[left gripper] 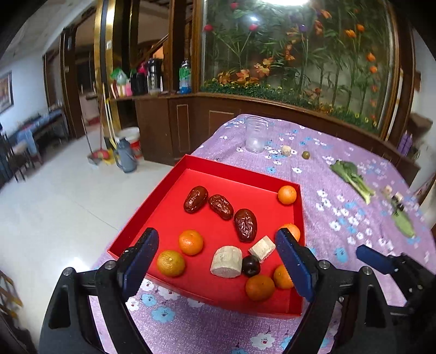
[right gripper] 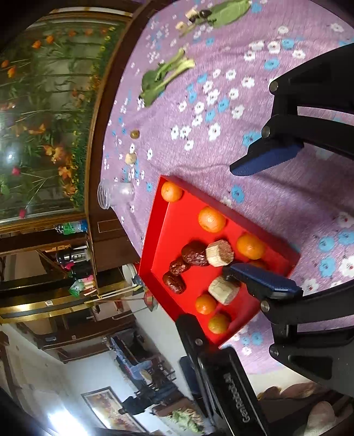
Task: Organize fruits
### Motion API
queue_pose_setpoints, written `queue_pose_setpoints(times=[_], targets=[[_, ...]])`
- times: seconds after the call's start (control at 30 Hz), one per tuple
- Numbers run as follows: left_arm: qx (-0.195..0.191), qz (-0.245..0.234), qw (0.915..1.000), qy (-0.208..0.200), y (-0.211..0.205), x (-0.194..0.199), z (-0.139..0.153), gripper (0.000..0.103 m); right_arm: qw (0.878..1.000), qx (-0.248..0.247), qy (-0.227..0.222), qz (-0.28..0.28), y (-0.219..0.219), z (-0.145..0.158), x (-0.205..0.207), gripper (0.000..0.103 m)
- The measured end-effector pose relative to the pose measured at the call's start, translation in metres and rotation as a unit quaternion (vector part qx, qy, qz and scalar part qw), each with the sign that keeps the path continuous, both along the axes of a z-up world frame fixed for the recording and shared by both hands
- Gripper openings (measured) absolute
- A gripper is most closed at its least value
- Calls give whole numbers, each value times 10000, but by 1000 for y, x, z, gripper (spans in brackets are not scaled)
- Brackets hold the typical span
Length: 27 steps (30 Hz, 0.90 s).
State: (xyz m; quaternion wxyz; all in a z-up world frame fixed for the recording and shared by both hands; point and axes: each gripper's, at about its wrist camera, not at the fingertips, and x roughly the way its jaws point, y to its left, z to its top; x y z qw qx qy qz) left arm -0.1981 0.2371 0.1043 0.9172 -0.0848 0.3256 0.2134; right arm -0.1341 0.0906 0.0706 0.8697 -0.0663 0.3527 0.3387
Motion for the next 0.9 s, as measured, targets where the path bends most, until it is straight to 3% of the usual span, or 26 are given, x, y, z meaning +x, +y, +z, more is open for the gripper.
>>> queue_pose_setpoints(times=[0.17,0.9], targets=[[51,-58,10000,34,-8,0,0,93,9998,-137,-129,-16,-5,-5,-7,75],[-229,-39,9994,264,0,-5,-20,93,9992,-403,-37,-24,1,-18,-20,79]])
